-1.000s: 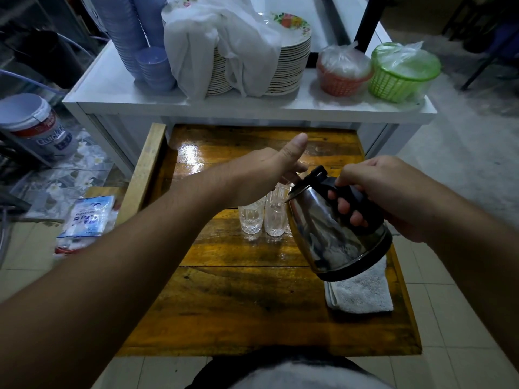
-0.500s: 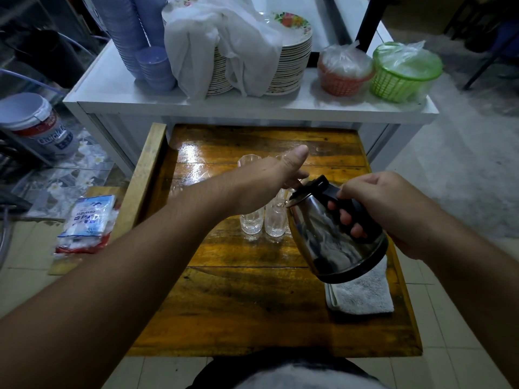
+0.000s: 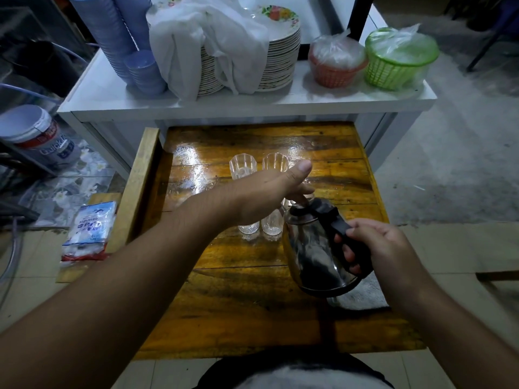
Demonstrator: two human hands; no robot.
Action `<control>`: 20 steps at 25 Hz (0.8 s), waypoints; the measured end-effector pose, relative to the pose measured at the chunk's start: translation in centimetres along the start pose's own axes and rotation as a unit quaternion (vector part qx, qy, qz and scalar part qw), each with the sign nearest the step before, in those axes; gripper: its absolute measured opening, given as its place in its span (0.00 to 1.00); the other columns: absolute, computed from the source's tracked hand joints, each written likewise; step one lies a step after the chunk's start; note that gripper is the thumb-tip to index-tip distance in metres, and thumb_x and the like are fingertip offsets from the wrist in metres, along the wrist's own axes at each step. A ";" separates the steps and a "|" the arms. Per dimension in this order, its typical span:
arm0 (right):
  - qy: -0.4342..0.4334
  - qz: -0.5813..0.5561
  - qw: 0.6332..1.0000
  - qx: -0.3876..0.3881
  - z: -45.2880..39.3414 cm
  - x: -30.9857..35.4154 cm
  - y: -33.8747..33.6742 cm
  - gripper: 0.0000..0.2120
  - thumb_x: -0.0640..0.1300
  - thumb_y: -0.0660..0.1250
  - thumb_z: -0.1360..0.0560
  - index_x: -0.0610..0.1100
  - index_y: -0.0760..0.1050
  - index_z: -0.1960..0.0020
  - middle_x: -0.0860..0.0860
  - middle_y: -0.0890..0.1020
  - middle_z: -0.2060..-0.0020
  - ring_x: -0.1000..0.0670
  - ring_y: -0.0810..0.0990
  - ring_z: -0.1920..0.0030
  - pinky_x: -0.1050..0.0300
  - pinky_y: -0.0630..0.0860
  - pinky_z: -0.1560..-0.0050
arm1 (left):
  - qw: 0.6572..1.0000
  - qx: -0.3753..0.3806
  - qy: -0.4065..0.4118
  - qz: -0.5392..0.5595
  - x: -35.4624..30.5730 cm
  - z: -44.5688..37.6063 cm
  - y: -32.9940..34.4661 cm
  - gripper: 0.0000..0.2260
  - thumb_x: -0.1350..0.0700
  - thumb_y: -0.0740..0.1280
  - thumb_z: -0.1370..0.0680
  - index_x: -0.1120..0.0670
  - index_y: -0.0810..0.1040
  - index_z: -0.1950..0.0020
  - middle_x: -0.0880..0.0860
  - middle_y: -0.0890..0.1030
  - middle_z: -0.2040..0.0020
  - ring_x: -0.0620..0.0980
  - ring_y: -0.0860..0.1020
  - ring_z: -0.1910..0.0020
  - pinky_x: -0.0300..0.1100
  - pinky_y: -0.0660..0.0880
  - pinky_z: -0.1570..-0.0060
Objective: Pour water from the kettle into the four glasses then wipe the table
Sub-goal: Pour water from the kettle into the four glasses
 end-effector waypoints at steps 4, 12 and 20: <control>-0.004 -0.033 0.999 -0.001 0.4 -1.6 -0.5 0.15 0.34 0.57 0.21 0.37 0.77 0.62 0.48 0.73 0.76 0.53 0.70 0.76 0.63 0.67 0.77 | 1.000 0.005 -0.001 0.002 -0.1 -0.2 0.5 0.42 0.26 0.41 0.28 0.49 0.77 0.31 0.50 0.81 0.35 0.46 0.76 0.37 0.49 0.70 0.36; -0.039 -0.048 0.998 -0.020 0.2 1.6 -1.5 0.15 0.37 0.57 0.21 0.38 0.77 0.63 0.49 0.73 0.76 0.53 0.69 0.76 0.63 0.66 0.77 | 0.998 -0.032 0.047 -0.010 -3.1 -0.1 -1.7 0.37 0.31 0.41 0.23 0.48 0.79 0.33 0.47 0.81 0.36 0.41 0.77 0.37 0.46 0.73 0.40; -0.067 0.027 0.997 -0.013 -3.7 8.0 -1.0 0.14 0.41 0.60 0.22 0.36 0.79 0.61 0.48 0.74 0.76 0.52 0.70 0.75 0.60 0.68 0.76 | 0.994 -0.095 0.027 -0.043 -4.7 -1.1 -5.3 0.38 0.28 0.39 0.26 0.43 0.73 0.29 0.48 0.74 0.28 0.34 0.72 0.46 0.44 0.65 0.42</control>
Point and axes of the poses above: each hand's wrist, its own z-axis away from the middle knuckle, its own y-axis out of the palm, x = y × z, the point moved 7 cm from there along -z, towards the middle knuckle
